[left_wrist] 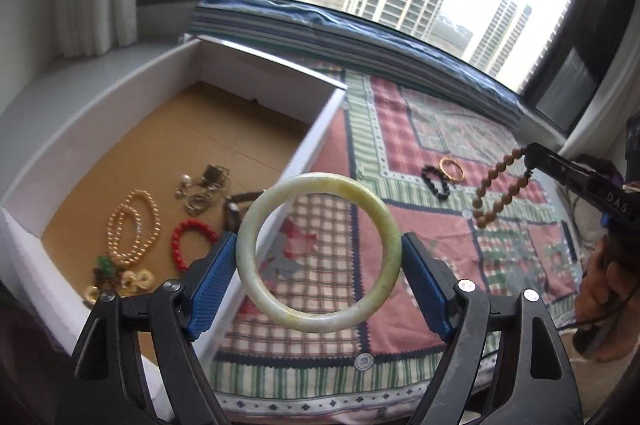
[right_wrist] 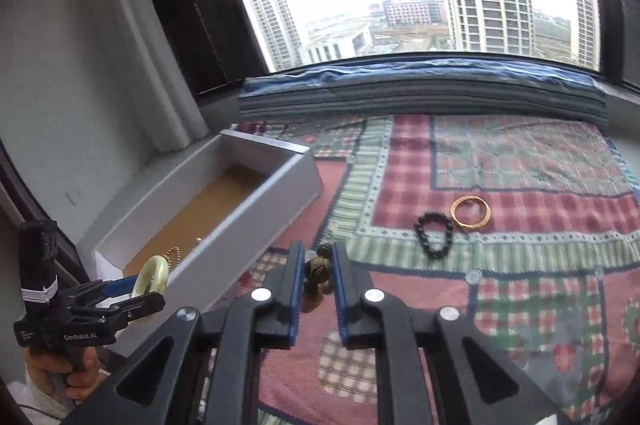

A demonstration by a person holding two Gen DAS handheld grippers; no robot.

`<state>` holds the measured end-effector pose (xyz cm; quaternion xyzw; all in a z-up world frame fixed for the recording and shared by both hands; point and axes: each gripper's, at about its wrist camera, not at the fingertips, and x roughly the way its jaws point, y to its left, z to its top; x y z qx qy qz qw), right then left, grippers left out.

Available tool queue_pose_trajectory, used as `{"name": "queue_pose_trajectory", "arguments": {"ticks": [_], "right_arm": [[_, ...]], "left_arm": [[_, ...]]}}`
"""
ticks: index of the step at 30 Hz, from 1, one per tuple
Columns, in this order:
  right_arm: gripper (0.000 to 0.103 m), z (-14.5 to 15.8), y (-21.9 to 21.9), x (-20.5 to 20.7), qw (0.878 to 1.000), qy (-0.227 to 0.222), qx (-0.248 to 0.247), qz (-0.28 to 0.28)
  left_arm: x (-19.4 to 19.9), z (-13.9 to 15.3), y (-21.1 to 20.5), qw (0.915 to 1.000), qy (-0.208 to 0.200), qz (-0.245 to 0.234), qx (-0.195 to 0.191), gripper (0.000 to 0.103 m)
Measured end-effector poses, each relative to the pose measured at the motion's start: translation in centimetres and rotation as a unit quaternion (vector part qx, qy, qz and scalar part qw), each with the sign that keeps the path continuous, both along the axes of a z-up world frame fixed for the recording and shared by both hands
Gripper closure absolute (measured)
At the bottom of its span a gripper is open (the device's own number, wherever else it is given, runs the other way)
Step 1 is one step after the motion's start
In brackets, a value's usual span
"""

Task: Organize jewelry
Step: 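Lower both held items into the white box and open both grippers, then withdraw both grippers from the box back over the quilt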

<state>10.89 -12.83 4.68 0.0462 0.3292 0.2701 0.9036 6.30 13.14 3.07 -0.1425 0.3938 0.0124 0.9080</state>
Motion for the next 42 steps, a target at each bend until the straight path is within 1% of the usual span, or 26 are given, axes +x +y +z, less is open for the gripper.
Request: {"name": "queue_pose_trajectory", "arguments": {"ticks": [2,4,7,9,13,15,19,22,23,24,25,29,32,38,42], "right_arm": [[0.089,1.1,3.3,0.7,0.999,-0.006,0.009,0.037],[0.089,1.7,6.7,1.3,0.997,-0.008,0.017,0.071],[0.089,1.8,11.9,2.7,0.994,-0.007,0.011,0.108],[0.089,1.1,15.2,3.7,0.992,0.004,0.003,0.129],[0.089,-1.0,20.5,6.0,0.989,0.022,-0.033,0.145],[0.089,-2.4,22.4,7.3,0.987,0.032,-0.05,0.15],[0.089,-4.9,24.7,9.6,0.985,0.054,-0.083,0.143],[0.087,-5.8,24.9,10.6,0.986,0.055,-0.098,0.125],[0.074,-5.7,24.6,10.8,0.987,0.055,-0.099,0.114],[0.051,-5.6,24.3,10.8,0.988,0.054,-0.096,0.104],[0.045,-5.2,23.8,10.5,0.99,0.048,-0.09,0.098],[0.043,-3.4,22.0,8.3,0.991,0.014,-0.102,0.08],[0.026,-2.3,20.3,6.1,0.992,-0.011,-0.113,0.062],[0.025,-1.9,15.6,1.3,0.989,-0.049,-0.138,0.036],[0.025,-2.4,11.6,-1.3,0.989,-0.055,-0.14,0.012]], "left_arm": [[-0.1,0.8,2.6,0.9994,-0.004,0.032,0.009,0.021],[0.0,0.9,5.2,0.9975,0.002,0.066,0.024,0.021],[0.7,0.0,8.6,0.9934,0.019,0.106,0.039,0.021],[1.3,-1.3,10.5,0.9907,0.034,0.125,0.04,0.021],[2.8,-4.3,12.5,0.9869,0.064,0.144,0.032,0.021],[3.4,-5.5,13.1,0.9861,0.076,0.146,0.021,0.021],[3.8,-6.9,13.9,0.9841,0.089,0.153,0.016,0.021],[4.2,-7.9,13.9,0.9824,0.104,0.153,0.022,0.02],[4.1,-7.9,13.7,0.9824,0.102,0.155,0.027,0.019],[4.0,-7.8,13.6,0.9827,0.097,0.154,0.033,0.014],[3.6,-7.5,13.3,0.9831,0.09,0.154,0.039,0.009],[1.9,-5.7,12.0,0.9854,0.059,0.151,0.051,0.006],[0.9,-4.4,10.1,0.9874,0.036,0.143,0.056,0.004],[-0.7,-2.4,4.9,0.9917,-0.002,0.108,0.07,0.002],[-0.3,-2.2,1.9,0.9929,-0.01,0.089,0.078,0.002]]}}
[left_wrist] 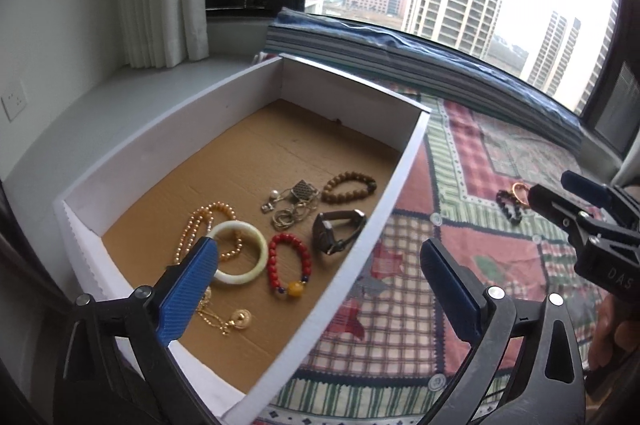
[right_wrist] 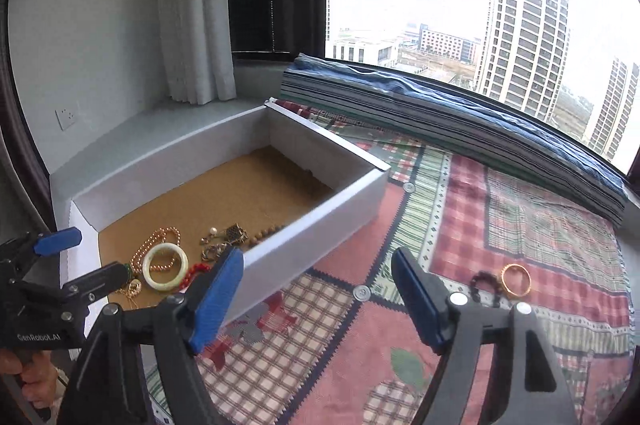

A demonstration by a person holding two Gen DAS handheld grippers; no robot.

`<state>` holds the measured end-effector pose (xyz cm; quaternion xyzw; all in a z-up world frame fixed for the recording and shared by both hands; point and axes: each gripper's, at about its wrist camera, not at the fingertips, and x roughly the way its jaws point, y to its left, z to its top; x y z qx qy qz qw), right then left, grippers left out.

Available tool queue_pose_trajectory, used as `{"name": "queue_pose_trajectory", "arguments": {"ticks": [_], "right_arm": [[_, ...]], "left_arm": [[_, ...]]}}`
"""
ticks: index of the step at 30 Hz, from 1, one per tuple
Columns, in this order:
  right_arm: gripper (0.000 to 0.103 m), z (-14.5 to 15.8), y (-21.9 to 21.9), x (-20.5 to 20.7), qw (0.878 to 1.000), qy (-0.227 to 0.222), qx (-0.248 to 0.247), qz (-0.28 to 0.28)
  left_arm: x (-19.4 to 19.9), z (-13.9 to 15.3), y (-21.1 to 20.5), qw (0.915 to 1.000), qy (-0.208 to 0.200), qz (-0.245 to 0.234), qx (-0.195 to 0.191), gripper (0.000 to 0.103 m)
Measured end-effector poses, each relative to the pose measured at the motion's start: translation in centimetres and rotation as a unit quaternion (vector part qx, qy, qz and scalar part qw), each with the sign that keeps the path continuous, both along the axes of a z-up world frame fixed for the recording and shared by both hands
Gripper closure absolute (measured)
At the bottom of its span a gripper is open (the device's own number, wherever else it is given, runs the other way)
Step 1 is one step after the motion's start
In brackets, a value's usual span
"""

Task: Organize jewelry
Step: 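Withdraw both grippers from the box back over the quilt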

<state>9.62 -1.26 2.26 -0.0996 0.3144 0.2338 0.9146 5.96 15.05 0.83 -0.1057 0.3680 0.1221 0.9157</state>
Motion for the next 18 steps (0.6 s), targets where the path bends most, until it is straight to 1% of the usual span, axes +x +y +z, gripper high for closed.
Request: {"name": "queue_pose_trajectory", "arguments": {"ticks": [7,14,18], "right_arm": [[0.025,-1.2,-6.3,-2.8,0.998,-0.009,-0.01,-0.062],[0.025,-2.5,-10.8,-4.2,0.993,-0.008,-0.003,-0.116],[0.025,-3.9,-13.2,-5.4,0.989,-0.006,0.003,-0.148]], "left_arm": [[0.7,-0.3,-3.9,0.9995,0.004,-0.025,0.016,0.002],[1.1,-0.9,-6.2,0.9983,0.012,-0.042,0.038,0.002],[1.1,-2.5,-7.1,0.9978,0.028,-0.053,0.029,0.002]]}}
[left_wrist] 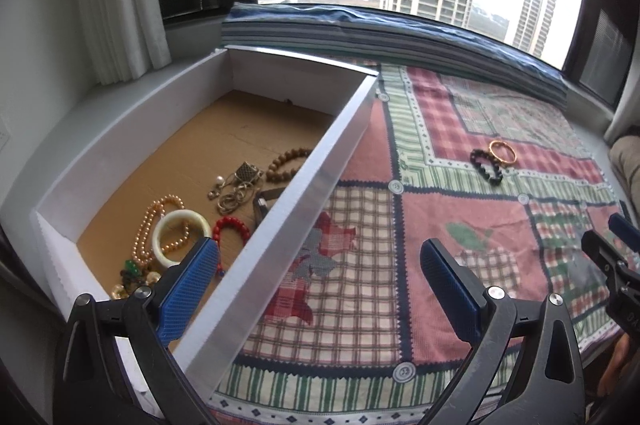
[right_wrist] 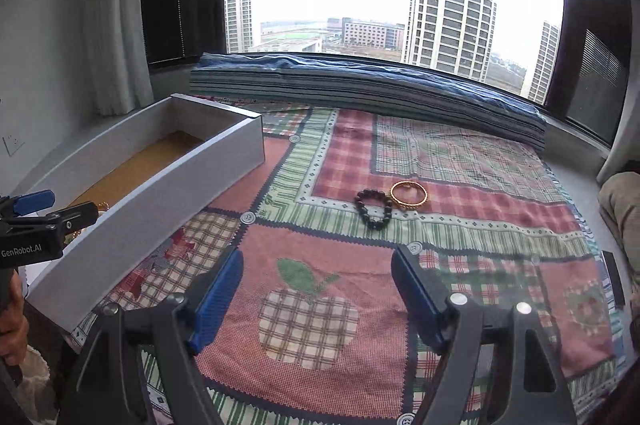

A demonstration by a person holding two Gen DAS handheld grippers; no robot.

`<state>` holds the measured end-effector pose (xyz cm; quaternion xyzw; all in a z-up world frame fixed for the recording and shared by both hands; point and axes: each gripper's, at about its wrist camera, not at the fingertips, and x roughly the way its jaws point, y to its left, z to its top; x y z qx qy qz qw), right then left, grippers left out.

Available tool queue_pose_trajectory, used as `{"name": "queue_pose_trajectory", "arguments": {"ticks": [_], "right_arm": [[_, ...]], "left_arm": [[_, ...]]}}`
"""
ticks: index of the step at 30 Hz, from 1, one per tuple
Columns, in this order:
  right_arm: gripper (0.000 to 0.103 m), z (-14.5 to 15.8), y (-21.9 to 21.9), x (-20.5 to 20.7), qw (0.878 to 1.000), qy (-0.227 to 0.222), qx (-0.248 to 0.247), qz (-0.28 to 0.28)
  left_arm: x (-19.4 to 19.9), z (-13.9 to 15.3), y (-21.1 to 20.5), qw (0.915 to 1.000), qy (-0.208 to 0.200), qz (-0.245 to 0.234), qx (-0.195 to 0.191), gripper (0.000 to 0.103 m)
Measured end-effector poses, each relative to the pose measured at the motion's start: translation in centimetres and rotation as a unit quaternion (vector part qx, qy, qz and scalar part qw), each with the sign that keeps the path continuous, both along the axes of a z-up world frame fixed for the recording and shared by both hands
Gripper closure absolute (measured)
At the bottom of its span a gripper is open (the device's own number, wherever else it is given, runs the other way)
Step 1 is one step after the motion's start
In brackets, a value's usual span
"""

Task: Organize jewelry
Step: 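Withdraw both grippers from the box back over the quilt, then grasp the black bead bracelet with the left gripper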

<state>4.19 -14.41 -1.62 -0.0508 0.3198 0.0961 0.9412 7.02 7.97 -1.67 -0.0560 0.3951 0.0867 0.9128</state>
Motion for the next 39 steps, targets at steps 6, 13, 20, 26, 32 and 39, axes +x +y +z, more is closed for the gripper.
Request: {"name": "queue_pose_trajectory", "arguments": {"ticks": [6,13,20,26,32,39], "right_arm": [[0.025,-4.0,-3.4,-1.1,0.998,0.045,-0.003,-0.04],[0.025,-7.1,-6.0,-1.4,0.994,0.086,0.021,-0.064],[0.025,-7.8,-7.2,-1.4,0.992,0.097,0.044,-0.064],[0.025,-8.3,-9.0,-1.4,0.99,0.107,0.061,-0.075],[0.025,-8.9,-10.6,-1.8,0.987,0.121,0.066,-0.085],[0.025,-9.3,-12.2,-1.9,0.984,0.126,0.076,-0.104]], "left_arm": [[0.8,-3.7,-2.5,0.998,0.05,-0.036,-0.013,0.002],[2.6,-4.9,-6.6,0.9912,0.083,-0.103,-0.009,0.002],[9.9,-2.7,-13.5,0.9688,0.07,-0.238,-0.006,0.002],[19.0,-5.7,-20.3,0.9533,0.067,-0.293,0.027,0.005],[23.4,-9.8,-24.9,0.9382,0.055,-0.326,0.102,0.031],[24.0,-11.6,-24.0,0.9343,0.084,-0.338,0.075,0.068]]}}
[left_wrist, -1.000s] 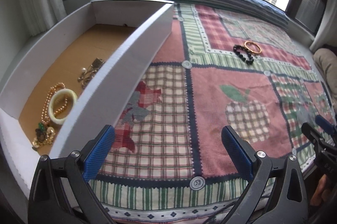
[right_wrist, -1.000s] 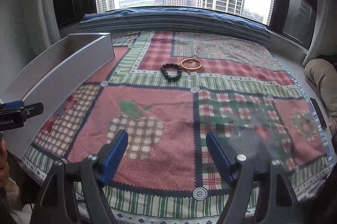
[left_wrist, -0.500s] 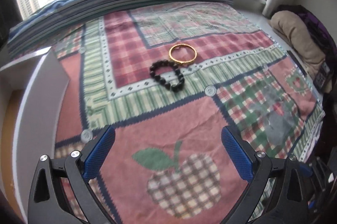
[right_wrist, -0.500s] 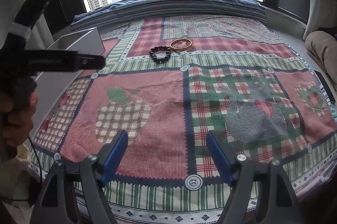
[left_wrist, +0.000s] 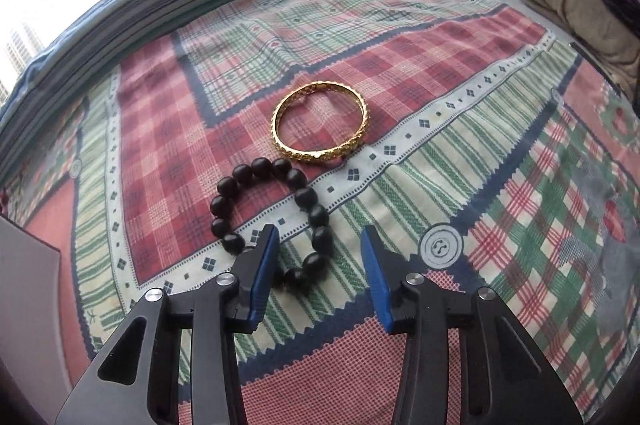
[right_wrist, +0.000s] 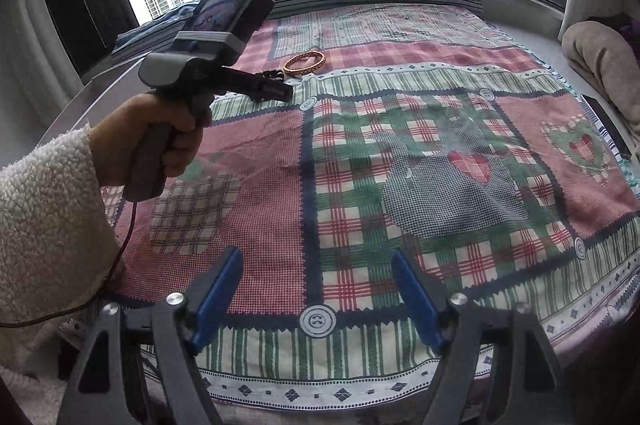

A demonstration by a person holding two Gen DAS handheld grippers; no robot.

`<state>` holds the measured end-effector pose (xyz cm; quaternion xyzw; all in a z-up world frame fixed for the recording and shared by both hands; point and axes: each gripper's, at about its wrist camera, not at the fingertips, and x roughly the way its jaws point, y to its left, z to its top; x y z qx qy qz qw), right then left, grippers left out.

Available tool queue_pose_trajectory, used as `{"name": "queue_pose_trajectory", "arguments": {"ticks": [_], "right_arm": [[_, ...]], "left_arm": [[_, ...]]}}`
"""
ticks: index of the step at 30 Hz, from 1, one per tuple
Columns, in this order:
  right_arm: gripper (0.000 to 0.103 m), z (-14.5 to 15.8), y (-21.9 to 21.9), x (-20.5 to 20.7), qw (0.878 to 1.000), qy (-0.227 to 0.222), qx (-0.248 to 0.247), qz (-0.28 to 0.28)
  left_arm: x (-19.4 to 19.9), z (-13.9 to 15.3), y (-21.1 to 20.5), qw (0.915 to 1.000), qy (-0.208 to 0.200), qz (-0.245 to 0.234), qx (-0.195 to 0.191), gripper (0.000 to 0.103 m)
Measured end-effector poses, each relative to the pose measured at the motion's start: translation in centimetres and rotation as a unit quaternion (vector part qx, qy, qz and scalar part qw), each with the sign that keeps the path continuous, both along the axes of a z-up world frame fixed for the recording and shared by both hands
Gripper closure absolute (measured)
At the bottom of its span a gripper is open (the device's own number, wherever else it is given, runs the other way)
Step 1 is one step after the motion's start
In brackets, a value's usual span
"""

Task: Organize jewelry
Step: 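Grasp the black bead bracelet with the left gripper, then grasp the gold bangle with the right gripper while the left holds the black bracelet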

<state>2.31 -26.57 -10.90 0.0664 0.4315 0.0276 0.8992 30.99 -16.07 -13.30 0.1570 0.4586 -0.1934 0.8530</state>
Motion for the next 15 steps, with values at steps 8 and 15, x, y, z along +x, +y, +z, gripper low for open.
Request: {"name": "queue_pose_trajectory", "arguments": {"ticks": [8,15], "right_arm": [[0.025,0.6,0.5,-0.1,1.0,-0.01,0.006,0.005],[0.025,0.4,0.5,-0.9,1.0,-0.01,0.014,0.005]], "left_arm": [[-0.9,0.2,1.9,0.9988,0.038,0.0,-0.029,0.094],[-7.8,0.4,7.4,0.9971,0.059,0.017,-0.046,0.094]]}}
